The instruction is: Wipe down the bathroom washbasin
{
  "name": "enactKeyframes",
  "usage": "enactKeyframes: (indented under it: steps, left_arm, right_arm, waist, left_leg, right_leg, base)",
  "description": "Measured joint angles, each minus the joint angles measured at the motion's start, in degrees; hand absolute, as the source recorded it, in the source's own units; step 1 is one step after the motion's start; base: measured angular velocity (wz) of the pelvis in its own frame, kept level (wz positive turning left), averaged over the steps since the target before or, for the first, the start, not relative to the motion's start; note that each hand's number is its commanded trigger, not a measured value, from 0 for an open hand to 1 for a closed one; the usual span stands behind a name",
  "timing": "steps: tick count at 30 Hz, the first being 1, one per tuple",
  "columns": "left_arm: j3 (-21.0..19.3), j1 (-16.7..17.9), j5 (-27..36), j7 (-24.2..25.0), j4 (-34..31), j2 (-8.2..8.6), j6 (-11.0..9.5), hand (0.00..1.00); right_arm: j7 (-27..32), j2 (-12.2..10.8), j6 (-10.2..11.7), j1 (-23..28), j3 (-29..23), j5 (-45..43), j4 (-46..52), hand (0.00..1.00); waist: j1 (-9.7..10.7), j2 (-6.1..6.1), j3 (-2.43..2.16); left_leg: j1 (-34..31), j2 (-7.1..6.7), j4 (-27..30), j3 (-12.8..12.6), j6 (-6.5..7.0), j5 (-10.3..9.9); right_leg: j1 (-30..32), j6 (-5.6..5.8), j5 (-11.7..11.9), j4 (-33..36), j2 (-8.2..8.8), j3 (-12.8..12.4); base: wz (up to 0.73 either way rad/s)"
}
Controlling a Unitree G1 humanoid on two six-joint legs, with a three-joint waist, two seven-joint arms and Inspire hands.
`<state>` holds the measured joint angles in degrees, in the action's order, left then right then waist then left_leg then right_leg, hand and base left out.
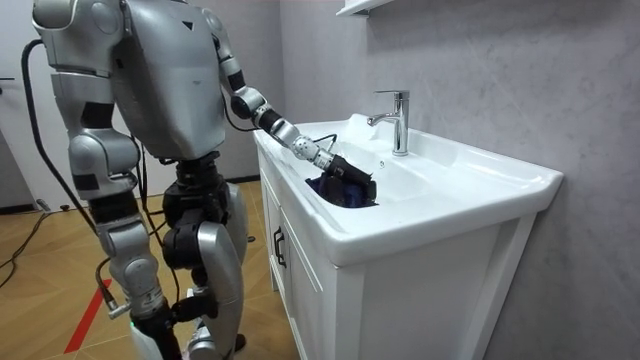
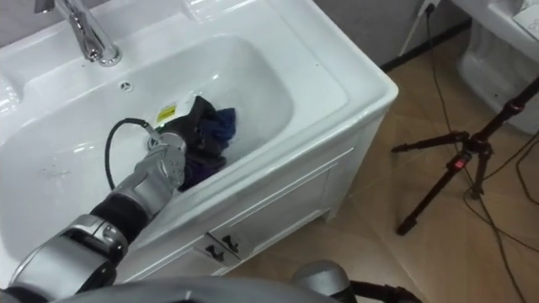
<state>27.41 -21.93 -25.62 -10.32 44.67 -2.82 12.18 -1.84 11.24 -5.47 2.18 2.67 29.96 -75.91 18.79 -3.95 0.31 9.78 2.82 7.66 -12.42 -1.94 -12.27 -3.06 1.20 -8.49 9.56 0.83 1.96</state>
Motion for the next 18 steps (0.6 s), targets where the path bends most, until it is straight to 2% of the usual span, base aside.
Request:
enactKeyframes:
  steps: [3, 8, 11, 14, 18]
  left_arm:
    - [0.9, -1.1, 5.5, 1.3, -0.5, -0.12, 0.0, 1.0]
    - [2.2, -1.1, 10.1, 2.1, -1.4, -0.67, -0.2, 1.0]
    - [2.7, -1.1, 10.3, 2.3, -2.1, -0.75, -1.1, 1.0]
    - [3.8, -1.0, 10.4, 3.3, -4.9, -0.75, -1.3, 1.0]
    - [4.5, 0.4, 10.6, 4.9, -10.9, -0.83, -1.5, 1.0]
  right_arm:
    - [0.4, 0.3, 0.7, -0.7, 1.4, 0.0, 0.0, 0.0]
    - [0.6, 0.4, 1.0, -1.3, 3.8, 0.5, 0.1, 0.0]
    - [0.7, 0.2, 1.3, -1.9, 5.4, 1.3, 0.1, 0.0]
    - [0.4, -0.1, 2.4, -2.2, 6.2, 2.0, 0.1, 0.0]
    - [0.3, -0.1, 3.5, -2.2, 7.4, 4.3, -0.2, 0.0]
  waist:
    - [0.1, -0.53, 0.26]
    - [-0.1, -0.5, 0.31]
    - [-0.2, -0.37, 0.51]
    - [-0.4, -0.41, 0.7]
    - [-1.7, -0.48, 0.85]
  left_leg:
    - [-0.2, 0.02, 0.0, 0.0, 0.0, 0.0]
    - [-0.2, 0.11, 0.0, 0.1, 0.02, 0.0]
    - [-0.4, 0.04, 0.0, 0.2, 0.03, 0.0]
    - [-1.1, -0.03, 0.1, 0.4, 0.03, 0.0]
    - [-1.4, -0.01, 0.1, 0.7, 0.04, 0.0]
  right_leg:
    - [-0.1, 0.01, 0.0, 0.0, 0.07, 0.5]
    - [-0.4, 0.01, 0.0, 0.0, 0.09, 1.3]
    - [-0.5, 0.01, 0.0, -0.5, 0.18, 1.3]
    - [-0.5, 0.09, 0.1, -1.2, 0.24, 1.5]
    - [0.2, 0.08, 0.1, -1.0, 0.16, 1.4]
  base:
    - [0.11]
    - [0.08]
    - [0.07]
    - [0.15]
    - [-0.03]
